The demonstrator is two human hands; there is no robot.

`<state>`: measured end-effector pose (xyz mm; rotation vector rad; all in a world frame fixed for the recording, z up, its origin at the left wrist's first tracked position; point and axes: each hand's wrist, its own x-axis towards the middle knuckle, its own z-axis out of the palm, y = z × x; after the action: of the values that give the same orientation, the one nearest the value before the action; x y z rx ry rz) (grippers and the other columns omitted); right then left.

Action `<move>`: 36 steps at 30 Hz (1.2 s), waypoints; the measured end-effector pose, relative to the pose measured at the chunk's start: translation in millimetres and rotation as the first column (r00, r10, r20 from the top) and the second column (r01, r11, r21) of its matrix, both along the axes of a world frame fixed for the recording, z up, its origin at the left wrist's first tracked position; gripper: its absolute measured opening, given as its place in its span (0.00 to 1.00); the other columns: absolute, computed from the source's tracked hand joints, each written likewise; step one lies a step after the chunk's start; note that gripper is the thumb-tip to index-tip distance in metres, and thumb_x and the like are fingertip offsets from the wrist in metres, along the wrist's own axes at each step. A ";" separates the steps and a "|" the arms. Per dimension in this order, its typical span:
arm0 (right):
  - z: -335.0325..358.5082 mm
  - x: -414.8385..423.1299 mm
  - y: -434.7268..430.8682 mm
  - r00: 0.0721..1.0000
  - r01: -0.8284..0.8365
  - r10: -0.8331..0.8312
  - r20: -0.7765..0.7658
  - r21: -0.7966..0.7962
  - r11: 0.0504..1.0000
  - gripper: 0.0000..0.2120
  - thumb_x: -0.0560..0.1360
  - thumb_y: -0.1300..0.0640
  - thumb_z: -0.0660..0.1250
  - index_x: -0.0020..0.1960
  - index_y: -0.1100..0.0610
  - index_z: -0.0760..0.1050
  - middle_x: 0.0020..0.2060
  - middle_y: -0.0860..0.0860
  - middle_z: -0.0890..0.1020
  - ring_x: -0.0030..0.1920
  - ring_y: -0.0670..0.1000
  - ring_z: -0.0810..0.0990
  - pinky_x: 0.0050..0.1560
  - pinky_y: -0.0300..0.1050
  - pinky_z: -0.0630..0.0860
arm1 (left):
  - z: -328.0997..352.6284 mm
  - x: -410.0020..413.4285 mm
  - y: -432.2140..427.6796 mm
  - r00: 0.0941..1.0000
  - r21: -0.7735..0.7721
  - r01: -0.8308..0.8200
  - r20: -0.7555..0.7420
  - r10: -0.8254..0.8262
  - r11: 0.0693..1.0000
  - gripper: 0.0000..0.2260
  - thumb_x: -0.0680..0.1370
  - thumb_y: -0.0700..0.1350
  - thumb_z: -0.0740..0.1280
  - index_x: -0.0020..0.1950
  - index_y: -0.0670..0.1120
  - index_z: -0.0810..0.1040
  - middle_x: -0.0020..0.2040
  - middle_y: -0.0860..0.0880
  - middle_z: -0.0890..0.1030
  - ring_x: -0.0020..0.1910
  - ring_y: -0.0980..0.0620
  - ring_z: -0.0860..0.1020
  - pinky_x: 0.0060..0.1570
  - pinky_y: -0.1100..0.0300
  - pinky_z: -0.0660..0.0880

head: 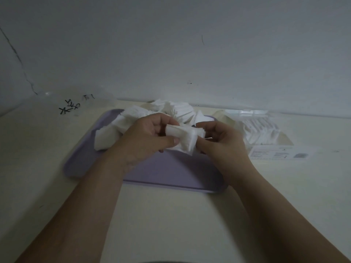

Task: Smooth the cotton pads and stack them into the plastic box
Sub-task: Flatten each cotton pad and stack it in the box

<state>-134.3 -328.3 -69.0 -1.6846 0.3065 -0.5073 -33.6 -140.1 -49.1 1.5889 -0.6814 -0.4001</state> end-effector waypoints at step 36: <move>-7.4 4.1 -1.9 0.987 -0.155 0.143 0.068 0.223 0.963 0.16 0.72 0.57 0.75 0.59 0.58 0.83 0.53 0.64 0.86 0.51 0.60 0.85 0.62 0.65 0.81 | -7.4 -6.4 -13.0 0.949 -0.088 -0.270 0.144 0.280 0.959 0.07 0.76 0.36 0.76 0.51 0.46 0.87 0.46 0.45 0.88 0.45 0.53 0.84 0.49 0.61 0.81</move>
<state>-130.2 -330.3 -76.4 -1.4569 0.1906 -0.3868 -40.1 -153.1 -56.5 1.6340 -0.5728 -0.0467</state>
